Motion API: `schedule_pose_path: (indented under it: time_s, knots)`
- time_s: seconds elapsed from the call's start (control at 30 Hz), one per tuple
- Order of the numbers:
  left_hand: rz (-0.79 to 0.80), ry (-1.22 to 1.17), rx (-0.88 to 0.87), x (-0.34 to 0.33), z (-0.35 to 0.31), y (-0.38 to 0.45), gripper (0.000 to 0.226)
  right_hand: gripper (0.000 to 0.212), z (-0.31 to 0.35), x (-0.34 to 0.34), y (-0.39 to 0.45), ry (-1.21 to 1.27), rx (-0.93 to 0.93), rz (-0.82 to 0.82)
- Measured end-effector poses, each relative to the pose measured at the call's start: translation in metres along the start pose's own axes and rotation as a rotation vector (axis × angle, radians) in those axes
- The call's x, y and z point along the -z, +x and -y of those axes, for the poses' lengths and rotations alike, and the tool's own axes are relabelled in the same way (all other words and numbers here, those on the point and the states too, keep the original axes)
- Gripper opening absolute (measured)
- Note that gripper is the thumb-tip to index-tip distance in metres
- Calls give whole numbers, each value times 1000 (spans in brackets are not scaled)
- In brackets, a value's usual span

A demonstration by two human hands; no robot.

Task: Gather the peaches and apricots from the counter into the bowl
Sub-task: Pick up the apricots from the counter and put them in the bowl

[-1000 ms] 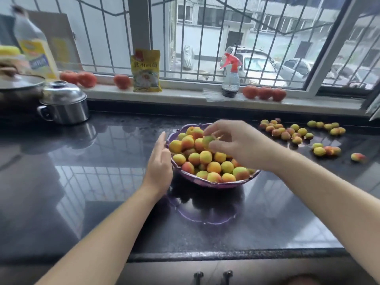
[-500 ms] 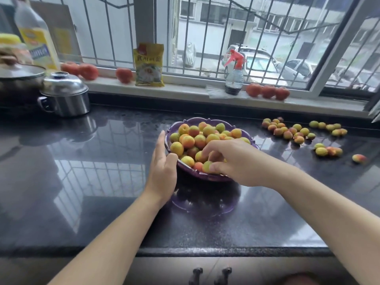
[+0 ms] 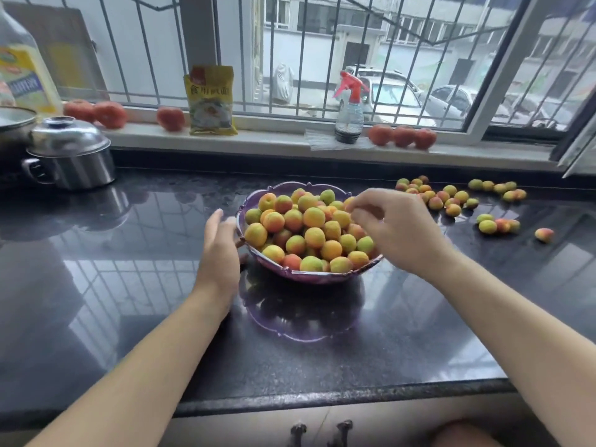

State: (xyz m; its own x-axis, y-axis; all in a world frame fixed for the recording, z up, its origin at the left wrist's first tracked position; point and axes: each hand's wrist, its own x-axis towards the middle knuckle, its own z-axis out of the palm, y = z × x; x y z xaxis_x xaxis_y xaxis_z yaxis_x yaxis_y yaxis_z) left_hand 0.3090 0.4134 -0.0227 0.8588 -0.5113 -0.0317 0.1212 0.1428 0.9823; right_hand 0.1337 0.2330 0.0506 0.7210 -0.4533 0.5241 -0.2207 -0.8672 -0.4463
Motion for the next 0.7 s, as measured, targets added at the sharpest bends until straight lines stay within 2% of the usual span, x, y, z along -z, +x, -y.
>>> schedule_pose_path:
  time_s: [0.07, 0.1, 0.27, 0.33, 0.47, 0.57, 0.7]
  knots:
    - [-49, -86, 51, 1, -3, 18, 92, 17, -35, 1, 7, 2, -134, -111]
    - [-69, -111, 52, 0, -4, 22, 93, 19, -55, -1, 10, -27, -205, -133]
    - [-24, -100, -31, -9, 4, 31, 54, 31, -163, -17, 31, -262, -457, -48]
    - [-17, -70, -79, -10, 9, 37, 48, 38, -190, -23, 38, -350, -528, 7]
    - [-10, -37, -116, -8, 18, 51, 36, 44, -219, -34, 51, -433, -525, -2]
    - [-2, -29, -121, -6, 23, 54, 40, 48, -231, -37, 66, -456, -477, 28]
    - [8, -55, -128, -6, 24, 54, 41, 49, -244, -39, 80, -490, -529, 27]
